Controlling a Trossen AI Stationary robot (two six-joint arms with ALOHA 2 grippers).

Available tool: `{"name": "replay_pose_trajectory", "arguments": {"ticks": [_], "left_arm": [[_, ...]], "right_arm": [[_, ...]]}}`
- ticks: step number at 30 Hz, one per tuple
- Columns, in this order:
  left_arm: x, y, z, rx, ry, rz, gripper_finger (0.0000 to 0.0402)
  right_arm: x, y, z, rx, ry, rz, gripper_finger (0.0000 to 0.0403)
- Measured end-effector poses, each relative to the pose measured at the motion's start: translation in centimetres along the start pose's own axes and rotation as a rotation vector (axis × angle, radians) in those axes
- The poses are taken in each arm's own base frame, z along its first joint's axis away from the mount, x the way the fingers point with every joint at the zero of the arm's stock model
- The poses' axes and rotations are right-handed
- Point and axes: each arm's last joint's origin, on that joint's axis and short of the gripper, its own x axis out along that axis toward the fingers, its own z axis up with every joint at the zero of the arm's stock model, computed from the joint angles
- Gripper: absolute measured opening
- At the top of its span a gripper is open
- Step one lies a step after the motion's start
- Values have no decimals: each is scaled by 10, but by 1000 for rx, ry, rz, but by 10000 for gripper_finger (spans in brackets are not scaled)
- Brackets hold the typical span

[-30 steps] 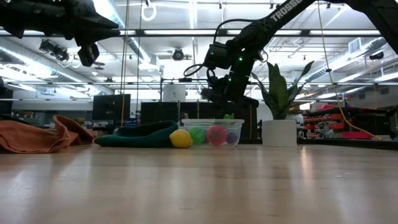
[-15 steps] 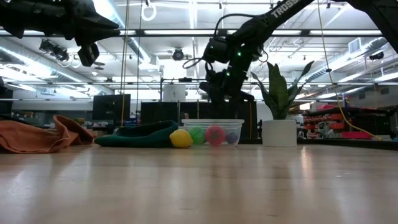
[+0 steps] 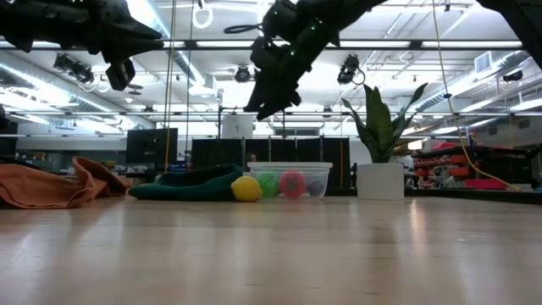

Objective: Pick and placing Produce into tupperware
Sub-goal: Put the yellow lemon into the transparent bin

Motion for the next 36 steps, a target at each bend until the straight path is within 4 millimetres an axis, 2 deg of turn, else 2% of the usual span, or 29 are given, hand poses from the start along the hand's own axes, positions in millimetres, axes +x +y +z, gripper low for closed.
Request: {"name": "replay_pose_trajectory", "arguments": {"ticks": [5,10,13,20,30,36], "left_arm": [[0,0,0,1,0,0,60],[0,0,0,1,0,0,66],[0,0,0,1,0,0,68],[0,0,0,-1,0,0,64],[0,0,0,-13,1,1,68],[0,0,0,-20,2,1,64]], "right_arm": [[0,28,-5,-140,36,145,212],[0,60,-12,-453,52,200,212],[1,71,-15,-594,44,212,212],[19,64,-29,-531,117,242,221],[55,67,-46,-549,170,261,278],[70,74,-54,-726,193,194,298]]}}
